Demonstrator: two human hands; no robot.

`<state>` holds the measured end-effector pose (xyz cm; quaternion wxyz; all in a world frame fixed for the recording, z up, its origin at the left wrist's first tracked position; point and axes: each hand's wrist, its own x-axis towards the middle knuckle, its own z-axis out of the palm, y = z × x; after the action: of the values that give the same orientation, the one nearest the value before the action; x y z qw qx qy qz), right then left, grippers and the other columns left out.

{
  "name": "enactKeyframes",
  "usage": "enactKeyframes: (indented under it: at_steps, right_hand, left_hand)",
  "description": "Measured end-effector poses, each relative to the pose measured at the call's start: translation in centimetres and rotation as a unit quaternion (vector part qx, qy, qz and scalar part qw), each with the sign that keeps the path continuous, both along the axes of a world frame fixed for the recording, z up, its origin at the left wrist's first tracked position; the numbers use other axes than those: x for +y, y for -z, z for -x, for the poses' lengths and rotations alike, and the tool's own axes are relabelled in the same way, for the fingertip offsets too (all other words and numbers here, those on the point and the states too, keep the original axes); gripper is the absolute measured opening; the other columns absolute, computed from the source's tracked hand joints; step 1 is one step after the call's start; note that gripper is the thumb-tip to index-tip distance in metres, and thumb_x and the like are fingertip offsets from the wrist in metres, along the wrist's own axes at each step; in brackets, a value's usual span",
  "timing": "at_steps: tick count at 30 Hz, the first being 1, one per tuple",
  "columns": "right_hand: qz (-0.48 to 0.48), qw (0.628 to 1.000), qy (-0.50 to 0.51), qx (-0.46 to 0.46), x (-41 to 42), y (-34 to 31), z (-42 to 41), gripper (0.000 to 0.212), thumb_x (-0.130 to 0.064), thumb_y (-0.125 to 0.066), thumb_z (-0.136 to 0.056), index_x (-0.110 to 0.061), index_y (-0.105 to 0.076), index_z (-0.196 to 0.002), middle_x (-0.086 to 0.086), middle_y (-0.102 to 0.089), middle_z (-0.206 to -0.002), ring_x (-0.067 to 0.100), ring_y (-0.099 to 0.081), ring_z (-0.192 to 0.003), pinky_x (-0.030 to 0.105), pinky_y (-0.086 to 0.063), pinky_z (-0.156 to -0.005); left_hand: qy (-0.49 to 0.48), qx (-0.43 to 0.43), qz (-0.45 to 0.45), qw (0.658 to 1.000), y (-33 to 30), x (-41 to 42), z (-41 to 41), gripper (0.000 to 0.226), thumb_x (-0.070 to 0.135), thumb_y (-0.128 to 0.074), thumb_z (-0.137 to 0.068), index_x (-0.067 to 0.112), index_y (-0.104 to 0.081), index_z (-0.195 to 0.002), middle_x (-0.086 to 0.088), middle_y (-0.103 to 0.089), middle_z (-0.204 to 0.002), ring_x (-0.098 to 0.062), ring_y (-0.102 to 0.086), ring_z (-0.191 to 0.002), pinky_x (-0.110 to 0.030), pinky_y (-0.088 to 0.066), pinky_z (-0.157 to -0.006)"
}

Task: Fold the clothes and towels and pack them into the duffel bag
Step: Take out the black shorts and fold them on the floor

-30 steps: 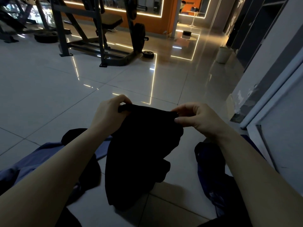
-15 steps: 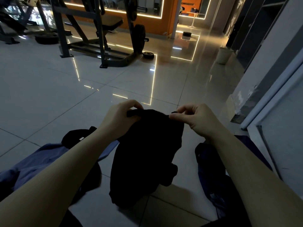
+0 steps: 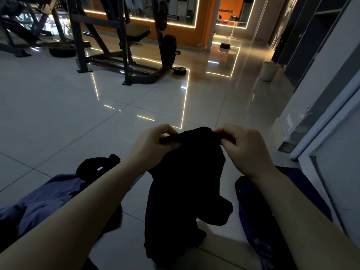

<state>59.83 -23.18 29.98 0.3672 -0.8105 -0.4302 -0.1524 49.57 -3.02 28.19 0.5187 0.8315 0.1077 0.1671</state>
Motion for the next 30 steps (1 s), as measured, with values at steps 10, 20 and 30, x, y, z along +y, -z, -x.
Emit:
enactKeyframes:
  at_steps: [10,20,30]
  right_hand:
    - [-0.071,0.975,-0.03,0.21,1.1,-0.3,0.7,0.023,-0.005,-0.071,-0.083,-0.027,-0.067,-0.086,-0.009,-0.069,-0.085,0.0,-0.066,-0.078,0.011,-0.049,-0.07]
    - [-0.063,0.963,-0.081,0.248,2.7,0.5,1.9,0.038,-0.008,-0.067,-0.084,-0.036,-0.049,-0.101,-0.005,-0.061,-0.098,0.006,-0.063,-0.086,0.018,-0.053,-0.073]
    - [-0.072,0.929,-0.064,0.359,2.2,0.4,1.9,0.04,-0.009,-0.072,-0.08,-0.027,-0.043,-0.1,0.005,-0.059,-0.099,0.018,-0.062,-0.089,0.028,-0.054,-0.076]
  left_hand:
    - [0.015,-0.022,-0.007,1.0,-0.5,0.0,0.5,0.016,0.013,-0.069,-0.085,0.029,-0.064,-0.085,-0.007,-0.073,-0.08,-0.014,-0.061,-0.063,-0.026,-0.046,-0.062]
    - [0.05,-0.047,-0.062,0.996,-0.6,-1.7,0.2,0.039,0.009,-0.065,-0.088,0.039,-0.053,-0.109,0.001,-0.068,-0.083,-0.01,-0.064,-0.067,-0.019,-0.049,-0.059]
    - [0.088,-0.091,-0.161,0.979,-0.4,-1.7,0.1,0.033,0.0,-0.064,-0.086,0.025,-0.065,-0.107,0.011,-0.065,-0.096,-0.004,-0.06,-0.088,-0.006,-0.043,-0.078]
